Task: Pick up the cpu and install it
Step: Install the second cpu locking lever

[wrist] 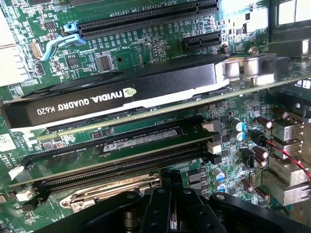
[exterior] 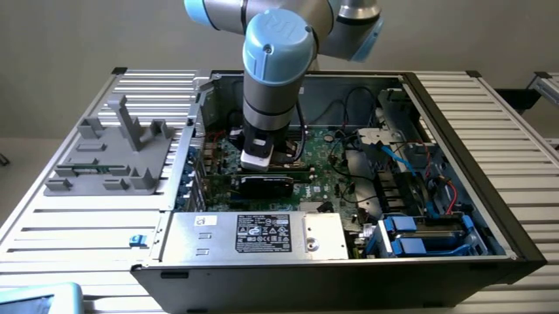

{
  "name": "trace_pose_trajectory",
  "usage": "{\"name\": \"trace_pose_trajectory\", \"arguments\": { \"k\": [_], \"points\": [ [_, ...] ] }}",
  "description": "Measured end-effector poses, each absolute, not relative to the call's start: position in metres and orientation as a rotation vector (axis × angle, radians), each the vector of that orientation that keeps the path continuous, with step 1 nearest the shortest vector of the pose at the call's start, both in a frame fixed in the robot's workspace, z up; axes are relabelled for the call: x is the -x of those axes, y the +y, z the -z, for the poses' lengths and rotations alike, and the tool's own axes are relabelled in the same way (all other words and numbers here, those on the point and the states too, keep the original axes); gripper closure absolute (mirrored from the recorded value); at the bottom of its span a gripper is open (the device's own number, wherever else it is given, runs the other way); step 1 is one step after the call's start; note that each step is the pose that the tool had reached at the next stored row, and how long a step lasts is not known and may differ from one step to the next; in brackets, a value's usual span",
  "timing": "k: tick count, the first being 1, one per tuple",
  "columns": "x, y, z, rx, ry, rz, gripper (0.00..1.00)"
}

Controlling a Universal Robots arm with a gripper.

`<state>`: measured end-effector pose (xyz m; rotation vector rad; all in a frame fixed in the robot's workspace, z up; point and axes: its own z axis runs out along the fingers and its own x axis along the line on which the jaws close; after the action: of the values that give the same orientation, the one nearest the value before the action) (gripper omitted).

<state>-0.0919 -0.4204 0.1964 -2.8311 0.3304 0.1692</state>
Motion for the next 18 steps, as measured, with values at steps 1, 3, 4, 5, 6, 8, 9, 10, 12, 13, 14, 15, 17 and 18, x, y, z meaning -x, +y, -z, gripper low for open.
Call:
{"name": "trace_pose_trajectory", "arguments": {
  "k": [1, 3, 4, 5, 6, 8, 9, 10, 12, 13, 14, 15, 17, 18],
  "points": [
    [0.0919, -0.4203, -0.1961, 2.831, 0.330, -0.169, 0.88],
    [0.0919, -0.4203, -0.1958, 2.831, 0.330, -0.166, 0.88],
    [0.0919, -0.4203, -0.1956, 2.831, 0.330, -0.165, 0.88],
    [0.0920, -0.4203, -0.1955, 2.831, 0.330, -0.164, 0.88],
    [0.0919, -0.4203, -0.1954, 2.831, 0.330, -0.164, 0.88],
    [0.0919, -0.4203, -0.1952, 2.831, 0.329, -0.163, 0.88],
    [0.0919, -0.4203, -0.1952, 2.831, 0.329, -0.163, 0.88],
    [0.0919, -0.4203, -0.1951, 2.831, 0.329, -0.163, 0.88],
    [0.0919, -0.4203, -0.1951, 2.831, 0.329, -0.162, 0.88],
    [0.0919, -0.4203, -0.1950, 2.831, 0.329, -0.162, 0.88],
    [0.0919, -0.4203, -0.1950, 2.831, 0.329, -0.162, 0.88],
    [0.0919, -0.4203, -0.1949, 2.831, 0.329, -0.162, 0.88],
    [0.0919, -0.4202, -0.1949, 2.830, 0.329, -0.162, 0.88],
    [0.0919, -0.4202, -0.1949, 2.830, 0.329, -0.162, 0.88]
  ]
}}
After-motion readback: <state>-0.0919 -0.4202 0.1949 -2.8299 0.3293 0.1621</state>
